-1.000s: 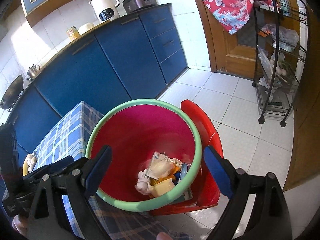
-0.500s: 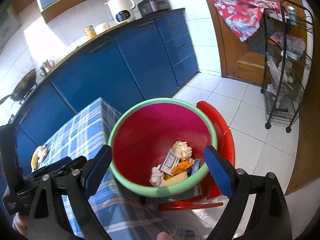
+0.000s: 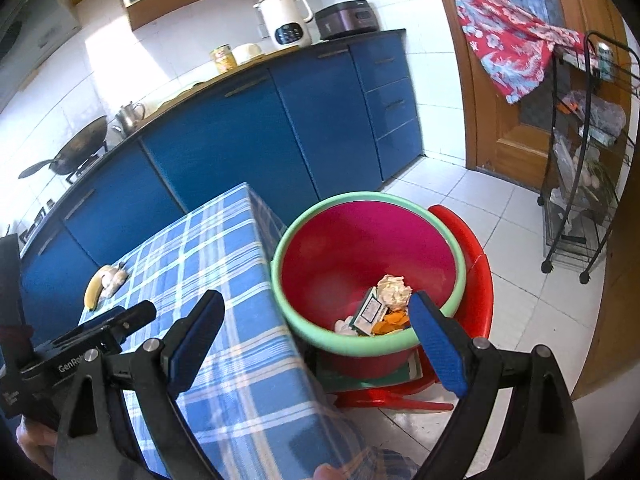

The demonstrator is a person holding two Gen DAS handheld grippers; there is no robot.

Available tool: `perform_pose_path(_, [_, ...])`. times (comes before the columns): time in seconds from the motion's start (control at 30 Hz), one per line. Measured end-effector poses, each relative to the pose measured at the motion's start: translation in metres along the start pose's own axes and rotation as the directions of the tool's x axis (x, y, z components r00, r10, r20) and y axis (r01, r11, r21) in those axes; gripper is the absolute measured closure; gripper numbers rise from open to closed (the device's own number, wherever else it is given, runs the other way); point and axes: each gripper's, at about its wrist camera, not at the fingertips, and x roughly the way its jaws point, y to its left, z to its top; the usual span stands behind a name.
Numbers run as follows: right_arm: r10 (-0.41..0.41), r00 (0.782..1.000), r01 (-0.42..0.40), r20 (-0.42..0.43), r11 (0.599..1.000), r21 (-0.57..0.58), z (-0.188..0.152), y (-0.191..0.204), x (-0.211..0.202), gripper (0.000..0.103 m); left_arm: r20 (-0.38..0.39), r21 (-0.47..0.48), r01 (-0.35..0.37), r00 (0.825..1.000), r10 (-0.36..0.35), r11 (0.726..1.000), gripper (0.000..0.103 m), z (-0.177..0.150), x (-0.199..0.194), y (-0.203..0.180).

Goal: Collect trash

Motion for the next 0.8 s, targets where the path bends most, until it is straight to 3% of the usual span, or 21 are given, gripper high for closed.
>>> perform_pose_path(0.37, [0.050,0.999,-0.049,0.011,0.995,-0.082,-0.020,0.038,-0.023,0.010,0.070,-0.036,-0.100,0.992,0.103,0.994,0.030,-0.015,-0.045,0.023])
perform_pose_path(0.8, [0.091,0.996,-0.088,0.010,0.984,-0.157,-0.037,0.070,-0.038,0.009,0.088,-0.110,-0.152,0.983,0.162,0.982,0.028,-0.028,-0.071,0.045])
